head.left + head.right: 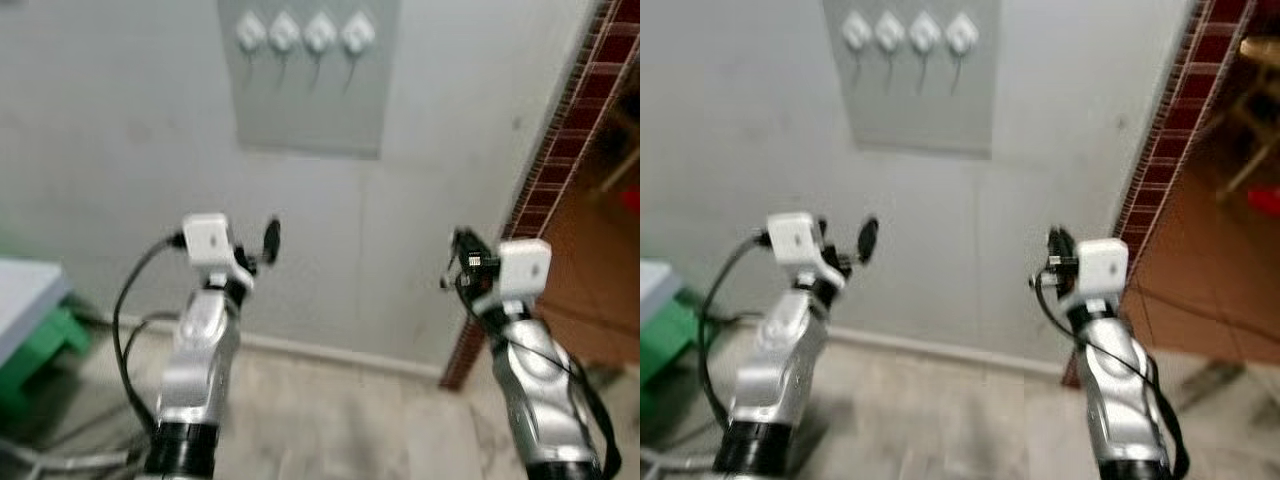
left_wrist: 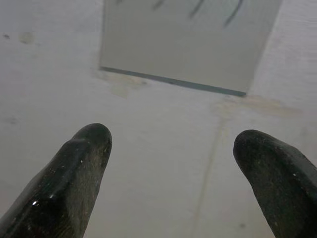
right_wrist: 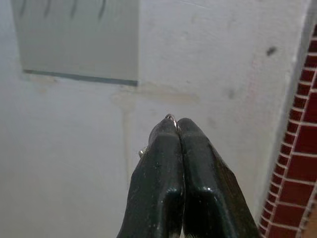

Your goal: Hang keys on a hook

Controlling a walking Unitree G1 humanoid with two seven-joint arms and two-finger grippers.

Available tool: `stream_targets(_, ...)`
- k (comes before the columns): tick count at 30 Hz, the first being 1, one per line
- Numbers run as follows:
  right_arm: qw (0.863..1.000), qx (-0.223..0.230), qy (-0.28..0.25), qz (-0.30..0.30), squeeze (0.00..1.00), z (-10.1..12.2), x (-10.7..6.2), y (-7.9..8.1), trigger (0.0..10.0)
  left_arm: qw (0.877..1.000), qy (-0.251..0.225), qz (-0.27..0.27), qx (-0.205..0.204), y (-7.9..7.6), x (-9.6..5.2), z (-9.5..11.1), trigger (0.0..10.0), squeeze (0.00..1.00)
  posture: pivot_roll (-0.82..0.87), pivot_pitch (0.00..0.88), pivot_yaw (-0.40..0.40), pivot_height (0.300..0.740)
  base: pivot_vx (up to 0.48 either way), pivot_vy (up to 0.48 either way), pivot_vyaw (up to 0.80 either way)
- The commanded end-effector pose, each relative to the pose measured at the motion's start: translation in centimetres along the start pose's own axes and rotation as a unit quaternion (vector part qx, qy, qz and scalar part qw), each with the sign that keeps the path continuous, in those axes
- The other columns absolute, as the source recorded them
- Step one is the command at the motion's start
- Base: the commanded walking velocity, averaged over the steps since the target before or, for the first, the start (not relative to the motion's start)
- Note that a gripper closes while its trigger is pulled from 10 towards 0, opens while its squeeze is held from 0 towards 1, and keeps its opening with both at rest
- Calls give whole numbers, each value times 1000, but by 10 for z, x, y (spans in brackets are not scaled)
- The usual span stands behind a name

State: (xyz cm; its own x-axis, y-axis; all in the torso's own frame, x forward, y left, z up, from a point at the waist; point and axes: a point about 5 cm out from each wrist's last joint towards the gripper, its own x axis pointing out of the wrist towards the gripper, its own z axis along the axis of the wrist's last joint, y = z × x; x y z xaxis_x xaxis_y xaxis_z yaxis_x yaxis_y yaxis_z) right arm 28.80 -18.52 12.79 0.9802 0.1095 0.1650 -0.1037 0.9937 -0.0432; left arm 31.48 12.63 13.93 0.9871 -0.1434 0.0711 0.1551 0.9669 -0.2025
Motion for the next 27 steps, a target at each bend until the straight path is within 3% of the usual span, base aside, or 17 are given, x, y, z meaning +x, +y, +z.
stream_targets(1, 1000, 2, -15, 14, 0, 9, 3, 6, 10000, 1000, 1, 11, -8, 6, 0, 2, 10000, 0, -58, 15, 2, 740, 0, 0, 0)
stream_targets(5, 1000, -3, -10, 21, 0, 8, 2, 5, 10000, 1000, -2, 13, -9, 6, -2, 0, 10000, 0, -61, 11, -7, 740, -293, 382, 0)
stream_targets(14, 1000, -8, -13, 24, 0, 9, 5, 3, 10000, 1000, 1, 6, 22, 2, 3, -1, 10000, 0, -70, 0, 0, 740, 0, 0, 0)
stream_targets(22, 999, -14, -22, 46, 0, 13, 13, 6, 10000, 998, 30, -16, 45, 7, 9, -6, 10000, 0, -65, 0, 1, 740, 0, 0, 0)
stream_targets(27, 998, -16, -20, 54, 0, 15, 17, 3, 10000, 998, 18, -13, 55, 13, 12, 0, 10000, 0, -47, 0, -15, 740, 0, 0, 0)
